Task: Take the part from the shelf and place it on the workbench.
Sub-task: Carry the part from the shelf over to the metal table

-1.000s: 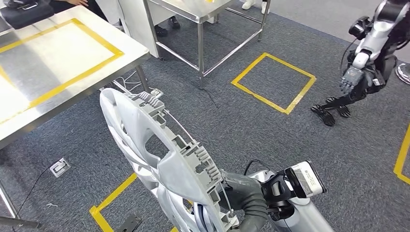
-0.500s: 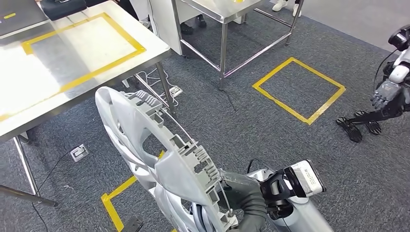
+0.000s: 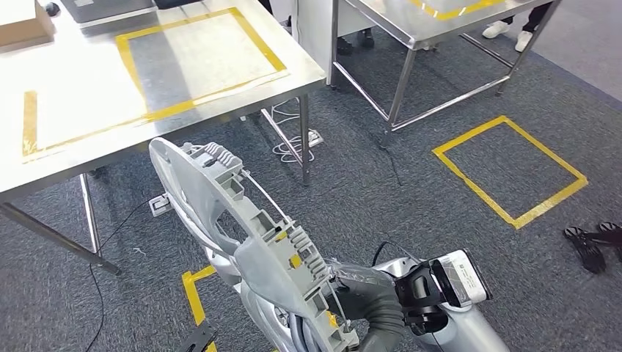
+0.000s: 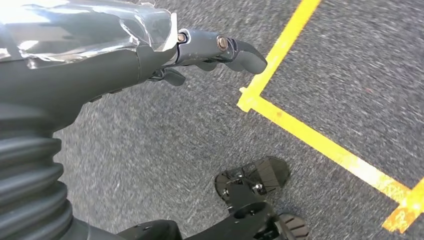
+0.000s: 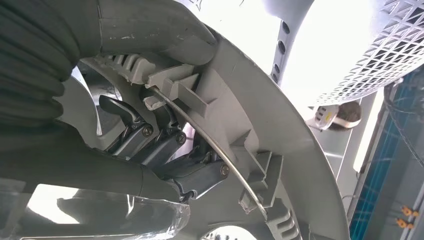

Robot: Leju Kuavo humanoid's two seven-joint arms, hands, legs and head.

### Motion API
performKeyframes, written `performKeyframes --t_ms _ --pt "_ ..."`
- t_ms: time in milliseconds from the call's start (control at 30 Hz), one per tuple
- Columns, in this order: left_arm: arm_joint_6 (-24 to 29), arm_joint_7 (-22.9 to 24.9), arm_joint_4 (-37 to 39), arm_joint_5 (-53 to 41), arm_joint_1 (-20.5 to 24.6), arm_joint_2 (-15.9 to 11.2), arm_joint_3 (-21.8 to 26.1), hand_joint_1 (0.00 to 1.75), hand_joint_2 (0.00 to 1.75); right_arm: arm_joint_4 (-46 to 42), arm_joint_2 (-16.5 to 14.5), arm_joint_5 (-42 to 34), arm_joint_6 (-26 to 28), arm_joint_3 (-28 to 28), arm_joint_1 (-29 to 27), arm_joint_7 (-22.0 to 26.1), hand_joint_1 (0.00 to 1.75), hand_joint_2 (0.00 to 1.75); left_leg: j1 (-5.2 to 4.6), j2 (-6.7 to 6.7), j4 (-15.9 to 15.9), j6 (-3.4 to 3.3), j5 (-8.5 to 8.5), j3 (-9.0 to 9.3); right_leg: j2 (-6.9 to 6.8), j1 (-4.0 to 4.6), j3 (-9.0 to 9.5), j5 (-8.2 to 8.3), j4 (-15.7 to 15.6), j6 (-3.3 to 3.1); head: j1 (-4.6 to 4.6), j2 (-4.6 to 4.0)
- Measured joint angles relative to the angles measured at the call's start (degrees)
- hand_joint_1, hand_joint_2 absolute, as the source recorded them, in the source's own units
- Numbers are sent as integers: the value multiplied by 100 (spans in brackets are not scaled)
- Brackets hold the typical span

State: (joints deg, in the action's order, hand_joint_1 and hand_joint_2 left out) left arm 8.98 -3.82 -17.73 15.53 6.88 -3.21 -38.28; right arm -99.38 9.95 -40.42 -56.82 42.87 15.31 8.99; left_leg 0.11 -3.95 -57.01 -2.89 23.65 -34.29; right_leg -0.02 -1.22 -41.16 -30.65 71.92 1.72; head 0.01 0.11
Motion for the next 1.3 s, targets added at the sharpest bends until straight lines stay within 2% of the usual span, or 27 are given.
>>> performKeyframes --t_ms 67,100,167,233,300,367,400,433,467,500,533,600,633,667,733,767,800,867,933,967,1000,1033,1100,1167,1233,1267,1300 --pt "5 4 1 -13 0 13 17 0 175 -5 5 11 3 -1 11 -2 175 175 5 -169 -55 49 46 -1 159 -39 328 367 -786 95 1 0" --pt "6 5 1 -21 -1 15 24 0 175 -10 4 16 5 -1 15 -2 175 175 0 -235 -92 82 75 -15 238 -53 464 493 -1081 95 -1 0" --pt "6 6 3 -49 -9 15 43 0 175 -16 3 26 9 -1 15 2 175 175 -3 -328 -131 133 111 -56 304 -40 551 563 -1258 25 -4 0" --pt "4 11 6 -81 -25 9 70 0 175 -23 -6 33 10 -3 19 8 175 175 16 -341 -142 175 131 -85 215 -41 572 563 -1277 -45 -6 0" --pt "4 19 9 -106 -28 5 99 0 175 -30 -28 38 10 -7 25 19 175 175 17 -66 -360 241 257 -184 118 -66 614 543 -1295 -115 -16 0" --pt "4 23 9 -125 -14 7 123 0 175 -33 -42 46 9 -10 24 30 175 175 27 270 -985 297 544 -508 6 -59 659 502 -1300 -181 -25 0" --pt "3 25 9 -133 -8 9 135 0 175 -33 -42 57 8 -10 19 33 175 175 45 337 -1363 315 676 -726 -56 -49 678 479 -1299 -205 -25 0" --pt "2 27 9 -150 -7 12 147 0 175 -33 -42 71 7 -9 12 34 175 175 60 367 -1639 326 732 -900 -122 -41 698 457 -1299 -217 -24 0" --pt "-1 31 10 -169 -7 15 157 0 175 -33 -42 85 6 -9 6 34 175 175 70 383 -1730 333 687 -984 -187 -37 721 432 -1298 -220 -25 0" --pt "-3 34 10 -191 -8 16 168 0 175 -33 -44 97 5 -8 1 34 175 175 77 405 -1581 331 534 -942 -252 -37 755 403 -1298 -214 -25 0" --pt "-5 37 10 -211 -7 16 179 0 175 -33 -47 104 4 -9 -1 34 175 175 77 466 -1238 317 322 -786 -311 -36 796 373 -1299 -201 -25 0" --pt "-8 39 9 -234 5 16 199 0 175 -33 -56 112 3 -14 3 35 175 175 38 711 -492 268 6 -415 -416 -1 877 307 -1301 -156 -22 0" --pt "-9 39 9 -239 16 18 210 0 175 -33 -60 114 3 -16 5 36 175 175 11 793 -288 238 -48 -312 -464 22 903 279 -1302 -126 -21 0" --pt "-10 40 9 -240 26 20 223 0 175 -34 -63 115 3 -18 7 36 175 175 -18 812 -209 210 -42 -280 -518 42 921 255 -1310 -94 -19 0" --pt "-11 43 9 -241 31 22 246 0 175 -38 -69 117 3 -22 11 36 175 175 -23 659 -169 140 -41 -271 -605 43 948 218 -1330 -33 -19 0" --pt "-11 45 8 -243 30 28 256 0 175 -42 -72 118 3 -24 12 36 175 175 -10 583 -130 104 -54 -245 -553 32 944 185 -1295 -13 -17 0" --pt "-13 48 8 -246 35 32 261 0 175 -46 -72 117 3 -30 13 37 175 175 8 515 -92 65 -71 -214 -441 22 890 117 -1166 -10 -15 0" --pt "-31 50 7 -273 57 46 264 0 175 -52 -61 120 3 -42 9 40 175 175 24 371 -58 11 -83 -177 -151 9 560 -127 -533 -45 -4 0" --pt "-63 52 7 -310 71 56 266 0 175 -53 -38 137 3 -47 -13 38 175 175 19 197 -62 -14 -73 -174 -41 9 98 -323 205 -55 0 0" --pt "-75 54 7 -326 72 61 266 0 175 -53 -27 148 3 -46 -25 35 175 175 16 105 -65 -17 -68 -173 -29 7 -42 -314 351 -31 -2 0" --pt "-80 56 8 -333 71 63 266 0 175 -53 -20 156 3 -45 -33 33 175 175 15 13 -68 -15 -62 -168 -21 4 -75 -215 270 10 -2 0" --pt "-83 57 8 -339 70 66 266 0 175 -53 -15 162 3 -46 -35 32 175 175 17 -77 -72 -5 -54 -161 -5 -2 1 -45 -21 56 -2 0" --pt "-86 57 8 -345 72 74 269 0 175 -53 -12 162 3 -46 -29 33 175 175 9 -227 -96 33 -26 -148 117 -14 282 347 -812 110 -1 0" --pt "-94 52 9 -344 61 81 291 0 175 -52 -13 106 20 -39 -14 26 175 175 -13 -325 -128 83 15 -155 222 -21 473 566 -1254 55 -3 0" --pt "-100 43 14 -343 23 76 322 0 175 -50 -18 -58 67 -16 21 -26 175 175 -8 -372 -139 130 47 -163 218 -10 518 602 -1298 -33 -5 0" --pt "-102 38 18 -343 2 69 338 0 175 -49 -25 -151 93 -5 45 -62 175 175 4 -341 -153 155 70 -164 209 -15 529 605 -1303 -60 -6 0" --pt "-103 29 21 -343 -10 63 350 0 175 -48 -33 -233 111 5 65 -94 175 175 6 -231 -220 187 122 -192 196 -24 548 604 -1311 -97 -15 0"
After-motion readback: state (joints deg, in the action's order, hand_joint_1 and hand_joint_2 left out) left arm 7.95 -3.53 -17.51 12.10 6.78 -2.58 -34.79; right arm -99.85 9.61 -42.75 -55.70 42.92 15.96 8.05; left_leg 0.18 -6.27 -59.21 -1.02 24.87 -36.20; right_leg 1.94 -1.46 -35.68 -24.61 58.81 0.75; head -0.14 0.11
